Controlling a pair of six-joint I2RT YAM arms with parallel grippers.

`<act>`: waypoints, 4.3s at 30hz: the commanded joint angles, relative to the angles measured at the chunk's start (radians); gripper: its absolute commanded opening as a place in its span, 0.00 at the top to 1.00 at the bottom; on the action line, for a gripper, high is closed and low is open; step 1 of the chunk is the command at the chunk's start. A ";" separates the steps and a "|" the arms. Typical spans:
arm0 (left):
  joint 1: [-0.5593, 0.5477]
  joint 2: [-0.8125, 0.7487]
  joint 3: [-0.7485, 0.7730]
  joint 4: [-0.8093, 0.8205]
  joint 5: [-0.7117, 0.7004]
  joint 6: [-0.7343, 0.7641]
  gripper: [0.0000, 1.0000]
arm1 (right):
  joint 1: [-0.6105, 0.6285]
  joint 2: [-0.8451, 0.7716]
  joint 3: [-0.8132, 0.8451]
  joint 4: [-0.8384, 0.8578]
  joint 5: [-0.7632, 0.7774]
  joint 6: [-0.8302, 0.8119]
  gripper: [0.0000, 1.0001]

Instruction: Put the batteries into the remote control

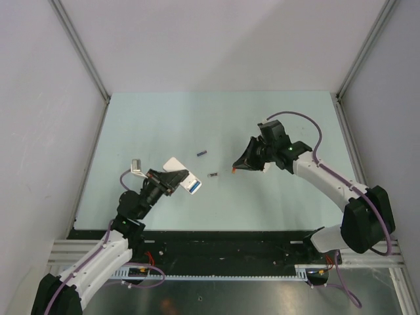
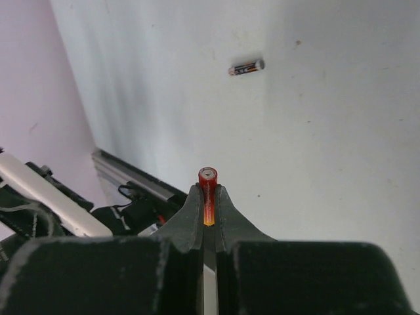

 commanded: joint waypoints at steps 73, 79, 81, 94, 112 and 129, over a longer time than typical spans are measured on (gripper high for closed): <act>-0.016 0.029 0.022 -0.008 -0.025 0.067 1.00 | 0.116 0.264 -0.013 0.122 0.423 -0.537 0.27; -0.014 0.039 0.028 -0.016 -0.016 0.080 1.00 | 0.136 0.346 0.071 0.114 0.449 -0.648 0.14; -0.014 0.041 0.034 -0.020 -0.012 0.090 1.00 | 0.145 0.364 0.093 0.105 0.485 -0.691 0.15; -0.014 0.079 0.061 -0.028 -0.002 0.120 1.00 | 0.145 0.427 0.137 0.110 0.439 -0.768 0.21; -0.008 0.101 0.068 -0.030 0.002 0.127 1.00 | 0.151 0.501 0.180 0.116 0.413 -0.786 0.23; 0.001 0.115 0.068 -0.030 0.001 0.127 1.00 | 0.121 0.542 0.183 0.131 0.347 -0.795 0.37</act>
